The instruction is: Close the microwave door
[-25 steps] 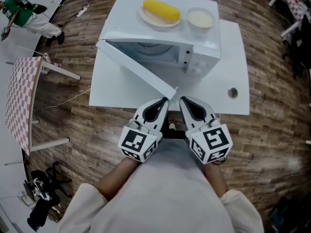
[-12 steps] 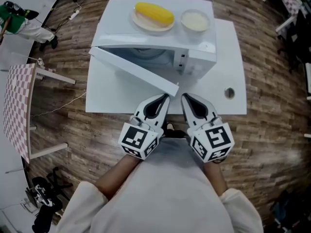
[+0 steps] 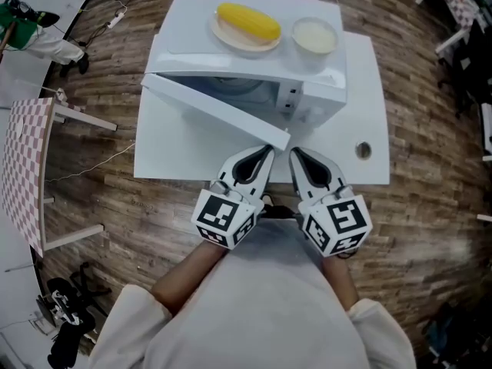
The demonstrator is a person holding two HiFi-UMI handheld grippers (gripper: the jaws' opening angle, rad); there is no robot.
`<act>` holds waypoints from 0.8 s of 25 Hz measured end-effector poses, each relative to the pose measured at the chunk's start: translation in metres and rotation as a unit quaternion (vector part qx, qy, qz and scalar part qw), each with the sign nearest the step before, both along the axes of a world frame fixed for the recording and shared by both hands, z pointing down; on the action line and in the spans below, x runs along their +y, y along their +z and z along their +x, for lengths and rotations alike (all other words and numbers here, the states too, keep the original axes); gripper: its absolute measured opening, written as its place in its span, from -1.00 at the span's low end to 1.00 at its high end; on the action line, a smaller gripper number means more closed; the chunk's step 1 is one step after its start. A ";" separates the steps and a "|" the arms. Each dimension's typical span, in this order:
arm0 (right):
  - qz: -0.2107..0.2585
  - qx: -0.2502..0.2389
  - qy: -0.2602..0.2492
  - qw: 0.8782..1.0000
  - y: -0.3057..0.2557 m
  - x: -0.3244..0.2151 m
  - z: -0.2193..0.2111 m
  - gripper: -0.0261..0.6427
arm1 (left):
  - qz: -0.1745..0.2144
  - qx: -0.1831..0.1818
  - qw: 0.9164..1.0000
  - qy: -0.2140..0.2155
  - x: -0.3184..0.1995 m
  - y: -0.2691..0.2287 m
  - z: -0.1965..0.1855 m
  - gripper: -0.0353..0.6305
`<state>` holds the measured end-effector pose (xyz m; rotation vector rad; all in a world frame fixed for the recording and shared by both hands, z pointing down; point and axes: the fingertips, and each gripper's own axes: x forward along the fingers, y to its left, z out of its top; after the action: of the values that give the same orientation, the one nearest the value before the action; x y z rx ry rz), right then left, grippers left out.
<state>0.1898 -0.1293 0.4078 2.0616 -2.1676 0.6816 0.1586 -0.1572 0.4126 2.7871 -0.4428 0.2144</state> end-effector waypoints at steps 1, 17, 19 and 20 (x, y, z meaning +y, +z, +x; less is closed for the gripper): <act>-0.001 0.001 -0.001 1.000 0.000 -0.002 -0.001 -0.85 | -0.003 0.001 1.000 -0.003 -0.002 0.000 0.000 -0.83; -0.011 0.009 0.009 1.000 0.002 -0.007 0.005 -0.85 | -0.014 0.010 1.000 -0.008 -0.014 -0.002 0.012 -0.83; -0.011 0.008 0.011 1.000 0.001 -0.007 0.005 -0.85 | -0.014 0.010 1.000 -0.005 -0.015 -0.002 0.014 -0.83; -0.011 0.007 0.012 1.000 0.001 -0.007 0.006 -0.85 | -0.015 0.010 1.000 -0.005 -0.016 -0.002 0.015 -0.83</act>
<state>0.1958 -0.1364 0.4087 2.0782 -2.1208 0.6886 0.1741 -0.1730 0.4101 2.7555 -0.4441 0.1900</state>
